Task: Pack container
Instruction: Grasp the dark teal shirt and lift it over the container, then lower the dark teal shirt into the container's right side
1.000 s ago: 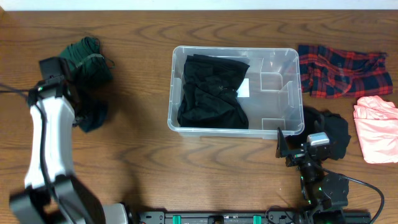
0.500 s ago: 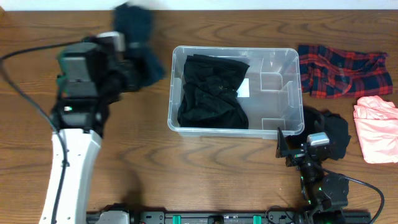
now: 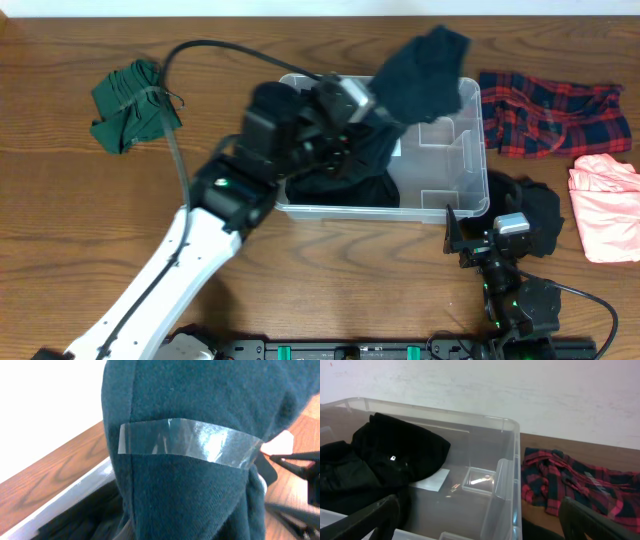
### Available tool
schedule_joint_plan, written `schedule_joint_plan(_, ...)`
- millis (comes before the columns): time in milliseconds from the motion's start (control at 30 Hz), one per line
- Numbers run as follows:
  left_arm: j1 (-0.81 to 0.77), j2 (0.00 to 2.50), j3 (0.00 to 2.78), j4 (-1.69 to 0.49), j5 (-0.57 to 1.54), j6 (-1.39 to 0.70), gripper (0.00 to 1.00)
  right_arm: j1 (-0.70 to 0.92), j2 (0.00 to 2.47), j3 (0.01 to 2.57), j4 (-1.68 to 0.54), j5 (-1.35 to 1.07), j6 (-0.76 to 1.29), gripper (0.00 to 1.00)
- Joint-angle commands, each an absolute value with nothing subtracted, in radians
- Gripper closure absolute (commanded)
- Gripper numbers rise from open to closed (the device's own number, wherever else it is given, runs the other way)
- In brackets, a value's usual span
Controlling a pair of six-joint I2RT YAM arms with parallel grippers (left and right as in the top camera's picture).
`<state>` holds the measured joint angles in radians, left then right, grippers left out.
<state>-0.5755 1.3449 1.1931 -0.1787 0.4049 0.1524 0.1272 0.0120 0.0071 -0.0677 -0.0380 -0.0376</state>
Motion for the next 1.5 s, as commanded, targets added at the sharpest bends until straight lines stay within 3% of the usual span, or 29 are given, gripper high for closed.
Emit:
schedule_joint_plan(0,-0.627,1.397,1.196,-0.115,0.233,0.044,0.94,0.118,0.007,0.006,-0.071,-0.045,-0.050,0.01)
schedule_joint_plan(267,-0.696,1.533,1.196,0.041,0.026,-0.355,0.94,0.118,0.007,0.006,-0.071,-0.045,-0.050,0.01)
schedule_joint_plan(367,-0.711,1.591,1.196,0.073,0.030,-0.408,0.94,0.118,0.007,0.006,-0.071,-0.045,-0.050,0.01)
schedule_joint_plan(667,-0.752,1.682,1.196,0.067,0.143,0.031,0.94,0.118,0.007,0.006,-0.071,-0.045,-0.050,0.01)
schedule_joint_plan(933,-0.754,1.695,1.196,0.004,0.078,0.002,0.94,0.118,0.007,0.006,-0.071,-0.045,-0.050,0.01)
schedule_joint_plan(1267,-0.753,1.728,1.196,-0.022,0.078,0.476,0.94,0.118,0.007,0.006,-0.071,-0.045,-0.050,0.01)
schedule_joint_plan(1467,-0.751,1.731,1.196,-0.018,0.078,0.607,0.94,0.118,0.007,0.006,-0.071,-0.045,-0.050,0.01)
